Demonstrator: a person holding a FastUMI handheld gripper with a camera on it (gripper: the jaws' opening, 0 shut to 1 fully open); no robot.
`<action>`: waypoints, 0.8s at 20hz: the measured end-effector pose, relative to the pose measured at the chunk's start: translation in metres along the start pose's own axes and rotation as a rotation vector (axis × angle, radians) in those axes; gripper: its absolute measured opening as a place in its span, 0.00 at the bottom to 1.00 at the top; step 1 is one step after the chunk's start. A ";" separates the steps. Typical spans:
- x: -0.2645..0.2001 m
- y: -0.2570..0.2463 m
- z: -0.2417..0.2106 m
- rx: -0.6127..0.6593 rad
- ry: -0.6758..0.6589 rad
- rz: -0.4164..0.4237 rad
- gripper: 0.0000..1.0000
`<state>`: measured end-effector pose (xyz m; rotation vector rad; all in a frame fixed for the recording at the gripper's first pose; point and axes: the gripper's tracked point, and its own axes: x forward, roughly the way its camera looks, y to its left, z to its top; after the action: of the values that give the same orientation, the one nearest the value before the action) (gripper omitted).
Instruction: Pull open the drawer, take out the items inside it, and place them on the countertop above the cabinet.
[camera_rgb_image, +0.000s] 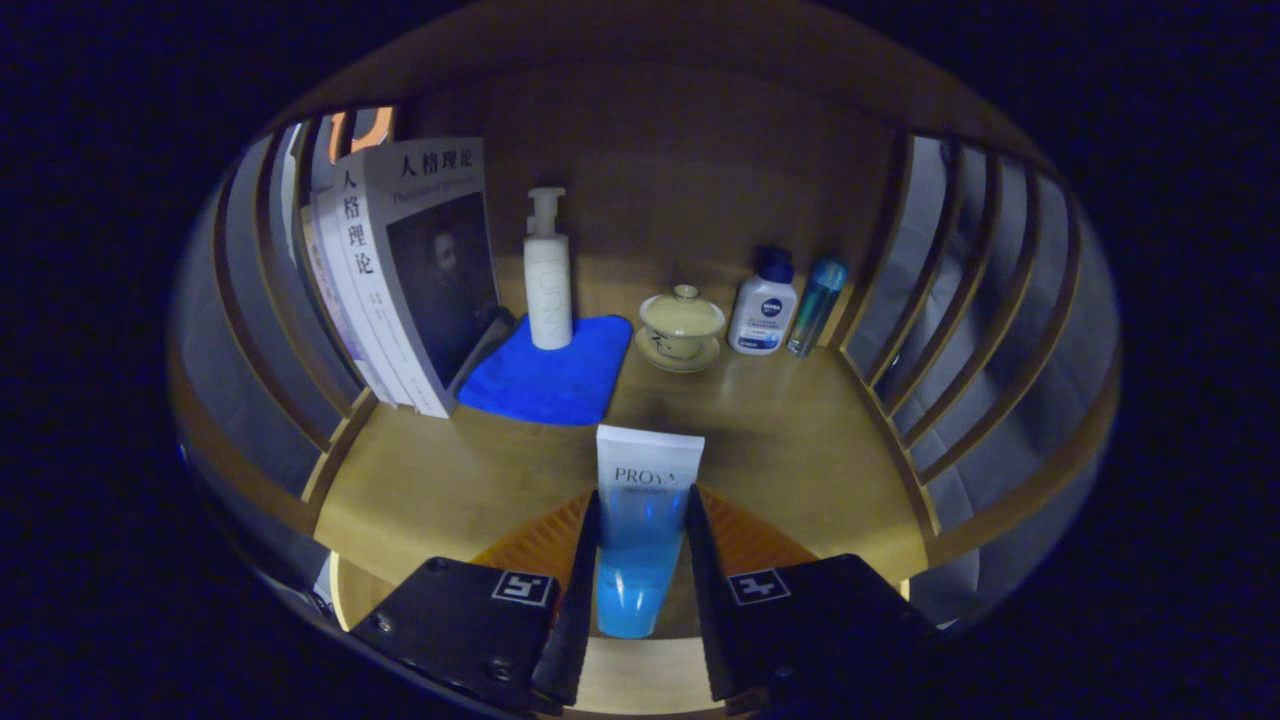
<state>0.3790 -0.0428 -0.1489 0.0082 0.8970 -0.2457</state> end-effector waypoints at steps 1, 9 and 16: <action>0.005 0.000 -0.002 -0.001 0.010 -0.001 0.50; 0.028 0.003 -0.006 0.004 0.011 -0.014 0.51; 0.013 0.009 -0.008 -0.018 -0.046 0.020 0.69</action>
<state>0.3827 -0.0359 -0.1644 -0.0052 0.8532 -0.2183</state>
